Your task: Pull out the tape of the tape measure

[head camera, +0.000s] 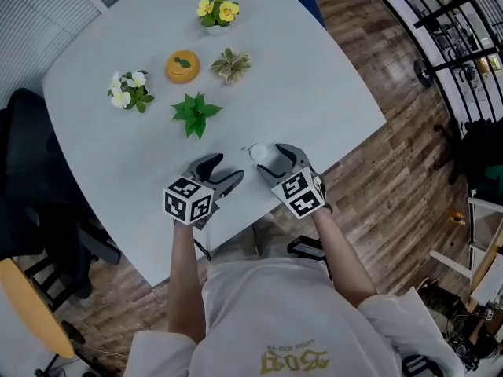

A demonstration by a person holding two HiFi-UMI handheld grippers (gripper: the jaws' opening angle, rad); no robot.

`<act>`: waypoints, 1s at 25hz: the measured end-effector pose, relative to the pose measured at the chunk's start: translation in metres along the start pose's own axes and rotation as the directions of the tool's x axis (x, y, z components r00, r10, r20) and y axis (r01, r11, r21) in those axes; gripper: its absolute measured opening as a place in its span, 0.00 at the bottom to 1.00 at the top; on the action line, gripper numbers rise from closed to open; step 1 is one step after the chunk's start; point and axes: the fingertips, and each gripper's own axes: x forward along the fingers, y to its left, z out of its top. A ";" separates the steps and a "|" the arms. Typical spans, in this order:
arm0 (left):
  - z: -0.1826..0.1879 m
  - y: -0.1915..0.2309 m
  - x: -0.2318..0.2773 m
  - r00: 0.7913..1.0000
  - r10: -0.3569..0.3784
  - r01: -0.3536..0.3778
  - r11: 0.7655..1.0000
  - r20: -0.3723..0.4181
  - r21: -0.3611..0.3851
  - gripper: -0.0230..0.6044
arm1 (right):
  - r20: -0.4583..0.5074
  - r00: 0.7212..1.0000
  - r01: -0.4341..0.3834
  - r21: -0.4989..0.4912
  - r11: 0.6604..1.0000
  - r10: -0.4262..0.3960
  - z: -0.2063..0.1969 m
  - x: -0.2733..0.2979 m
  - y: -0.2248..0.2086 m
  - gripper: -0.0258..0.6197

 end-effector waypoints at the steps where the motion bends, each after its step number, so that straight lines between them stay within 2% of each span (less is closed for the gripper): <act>1: 0.000 0.000 0.001 1.000 -0.008 0.008 1.000 -0.001 0.000 0.51 | -0.006 1.000 0.003 -0.005 1.000 -0.003 0.001 0.003 0.000 0.48; 10: -0.004 0.008 0.009 0.998 -0.055 0.055 0.998 0.000 -0.015 0.51 | -0.036 0.999 0.005 -0.014 1.000 -0.006 0.003 0.031 0.004 0.48; 21: -0.005 0.012 0.007 0.996 -0.083 0.084 0.996 0.016 -0.041 0.51 | -0.038 0.999 0.021 0.021 1.000 -0.021 -0.001 0.042 0.005 0.48; 25: -0.006 0.013 0.007 0.996 -0.087 0.088 0.995 0.015 -0.047 0.51 | -0.047 0.999 0.016 0.023 1.000 -0.014 -0.001 0.042 0.004 0.45</act>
